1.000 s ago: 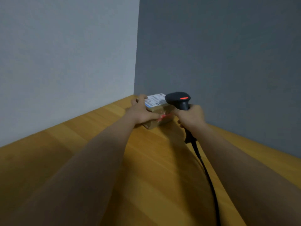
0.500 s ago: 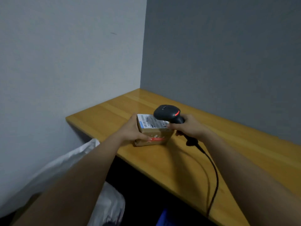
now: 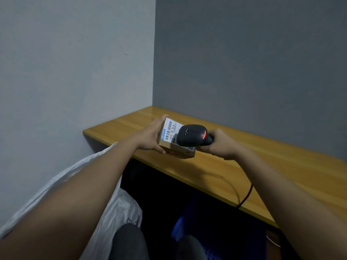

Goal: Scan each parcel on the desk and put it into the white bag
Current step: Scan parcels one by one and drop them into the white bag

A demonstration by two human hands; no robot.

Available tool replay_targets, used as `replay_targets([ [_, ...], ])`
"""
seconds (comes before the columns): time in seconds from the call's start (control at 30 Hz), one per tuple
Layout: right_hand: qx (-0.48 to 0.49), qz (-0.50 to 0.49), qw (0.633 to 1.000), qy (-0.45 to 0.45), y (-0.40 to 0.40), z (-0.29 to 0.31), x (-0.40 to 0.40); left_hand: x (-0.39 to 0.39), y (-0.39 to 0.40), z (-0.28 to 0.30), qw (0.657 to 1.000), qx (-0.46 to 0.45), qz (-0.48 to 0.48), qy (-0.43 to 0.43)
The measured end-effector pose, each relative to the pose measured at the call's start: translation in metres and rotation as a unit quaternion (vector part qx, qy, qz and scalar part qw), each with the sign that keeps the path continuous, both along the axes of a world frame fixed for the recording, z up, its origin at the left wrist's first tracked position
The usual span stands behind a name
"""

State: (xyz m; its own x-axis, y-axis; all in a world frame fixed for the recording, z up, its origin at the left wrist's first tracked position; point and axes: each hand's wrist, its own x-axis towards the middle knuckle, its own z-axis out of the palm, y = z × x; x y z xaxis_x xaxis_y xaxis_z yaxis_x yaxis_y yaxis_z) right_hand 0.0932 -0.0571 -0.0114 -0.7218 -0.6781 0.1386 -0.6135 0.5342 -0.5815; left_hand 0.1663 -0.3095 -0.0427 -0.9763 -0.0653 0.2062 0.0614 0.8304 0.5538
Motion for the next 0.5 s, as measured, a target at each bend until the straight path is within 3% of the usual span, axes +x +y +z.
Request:
replay_targets([
  [0.23,0.009,-0.025,0.997,0.069,0.012,0.006,0.011,0.002,0.013,0.005,1.000,-0.005,-0.014,-0.002],
  [0.5,0.033,-0.040,0.995,0.087,0.015,0.008,0.011,0.000,0.019,0.011,1.000,0.006,-0.022,-0.005],
])
